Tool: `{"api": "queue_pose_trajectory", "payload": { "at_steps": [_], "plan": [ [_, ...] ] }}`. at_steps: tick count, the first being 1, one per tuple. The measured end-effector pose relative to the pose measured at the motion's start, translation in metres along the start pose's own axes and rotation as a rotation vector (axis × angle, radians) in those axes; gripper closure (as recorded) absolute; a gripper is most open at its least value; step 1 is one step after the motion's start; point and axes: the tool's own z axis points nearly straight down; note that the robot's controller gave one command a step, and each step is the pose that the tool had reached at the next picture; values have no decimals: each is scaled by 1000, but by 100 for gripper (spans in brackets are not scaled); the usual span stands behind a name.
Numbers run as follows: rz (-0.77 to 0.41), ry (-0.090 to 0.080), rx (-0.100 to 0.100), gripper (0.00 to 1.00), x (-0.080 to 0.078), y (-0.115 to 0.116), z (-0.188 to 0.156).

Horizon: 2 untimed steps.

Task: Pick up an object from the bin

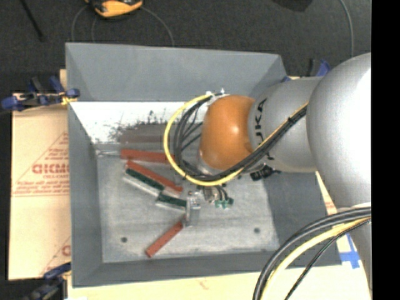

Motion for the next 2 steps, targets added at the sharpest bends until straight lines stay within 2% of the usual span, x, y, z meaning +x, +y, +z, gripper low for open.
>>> {"api": "queue_pose_trajectory", "payload": {
  "at_steps": [1, 2],
  "plan": [
    [1, -5, 6, 100, 2, -14, 7],
    [0, -3, 5, 100, 5, -6, 5]
  ]
}}
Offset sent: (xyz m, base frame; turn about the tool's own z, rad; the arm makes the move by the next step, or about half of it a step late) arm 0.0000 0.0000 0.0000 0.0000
